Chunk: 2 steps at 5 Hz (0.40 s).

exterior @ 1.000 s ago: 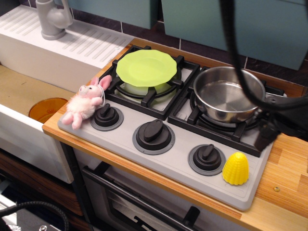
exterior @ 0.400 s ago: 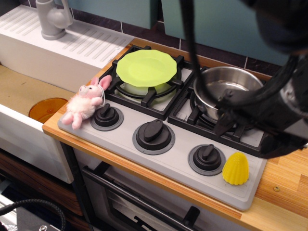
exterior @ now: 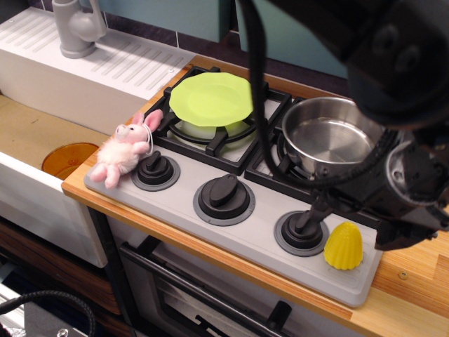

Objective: End effector reaching corn

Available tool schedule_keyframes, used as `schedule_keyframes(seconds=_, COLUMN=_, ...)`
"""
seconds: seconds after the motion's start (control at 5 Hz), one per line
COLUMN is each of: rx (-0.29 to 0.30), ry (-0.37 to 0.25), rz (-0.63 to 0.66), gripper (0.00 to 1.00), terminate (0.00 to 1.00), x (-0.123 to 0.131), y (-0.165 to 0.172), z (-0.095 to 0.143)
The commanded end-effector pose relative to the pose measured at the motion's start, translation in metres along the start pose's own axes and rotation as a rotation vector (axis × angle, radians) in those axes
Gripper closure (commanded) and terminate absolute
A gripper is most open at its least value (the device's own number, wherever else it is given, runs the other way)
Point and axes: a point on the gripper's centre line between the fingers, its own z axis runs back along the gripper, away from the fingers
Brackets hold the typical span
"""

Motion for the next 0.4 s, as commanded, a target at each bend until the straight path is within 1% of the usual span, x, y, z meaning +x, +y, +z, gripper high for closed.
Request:
schedule_keyframes(seconds=0.0, rx=-0.065, ry=-0.006, rz=0.034, gripper=0.0, terminate=0.0, x=0.0089, y=-0.0039, z=-0.0133)
schedule_keyframes(seconds=0.2, rx=-0.074, ry=0.024, rz=0.056, gripper=0.0, terminate=0.0, x=0.006, y=-0.0094, z=-0.015)
